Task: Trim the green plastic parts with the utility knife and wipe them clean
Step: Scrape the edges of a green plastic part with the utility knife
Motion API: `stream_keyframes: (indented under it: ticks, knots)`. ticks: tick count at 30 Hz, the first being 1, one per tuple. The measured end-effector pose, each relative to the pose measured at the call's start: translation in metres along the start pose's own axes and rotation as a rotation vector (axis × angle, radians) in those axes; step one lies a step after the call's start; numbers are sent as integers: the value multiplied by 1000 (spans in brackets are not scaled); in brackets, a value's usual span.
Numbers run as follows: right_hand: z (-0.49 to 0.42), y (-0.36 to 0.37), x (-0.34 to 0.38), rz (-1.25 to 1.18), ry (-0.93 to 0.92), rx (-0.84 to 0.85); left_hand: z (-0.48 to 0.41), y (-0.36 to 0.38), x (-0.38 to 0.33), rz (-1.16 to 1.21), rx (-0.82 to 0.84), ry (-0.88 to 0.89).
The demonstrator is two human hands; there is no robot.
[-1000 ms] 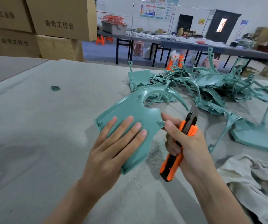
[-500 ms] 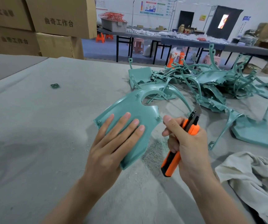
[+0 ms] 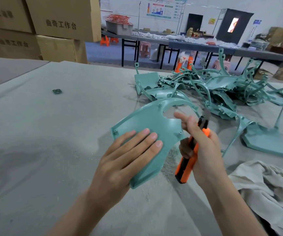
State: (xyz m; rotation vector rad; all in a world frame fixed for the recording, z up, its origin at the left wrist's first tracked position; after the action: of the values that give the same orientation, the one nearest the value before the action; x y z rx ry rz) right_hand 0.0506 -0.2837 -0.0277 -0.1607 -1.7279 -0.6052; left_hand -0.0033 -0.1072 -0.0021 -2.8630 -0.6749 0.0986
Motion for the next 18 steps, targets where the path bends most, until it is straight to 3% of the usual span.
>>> stream_keyframes:
  ticks: [3, 7, 15, 18]
  knots:
    - [3, 10, -10, 3, 109, 101, -1, 0, -3, -9, 8, 26]
    - [1, 8, -18, -104, 233, 76, -1, 1, -7, -33, 14, 61]
    - [0, 5, -24, -233, 304, 34, 0, 3, -7, -24, 17, 73]
    - [-1, 3, -22, -188, 248, -2, -1, 2, -8, 55, -6, 27]
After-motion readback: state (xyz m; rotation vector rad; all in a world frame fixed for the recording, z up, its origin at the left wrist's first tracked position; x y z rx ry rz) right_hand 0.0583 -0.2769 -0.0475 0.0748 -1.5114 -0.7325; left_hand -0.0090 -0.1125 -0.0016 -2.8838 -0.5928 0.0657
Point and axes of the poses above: each hand's wrist, its own z-axis away from the middle knuckle, its own y-axis out of the palm, x = y × z, the point moved 10 cm from there along -z, towards the middle knuckle, and after that the axes turned 13 degrees about -x, right-handed, at the moved point
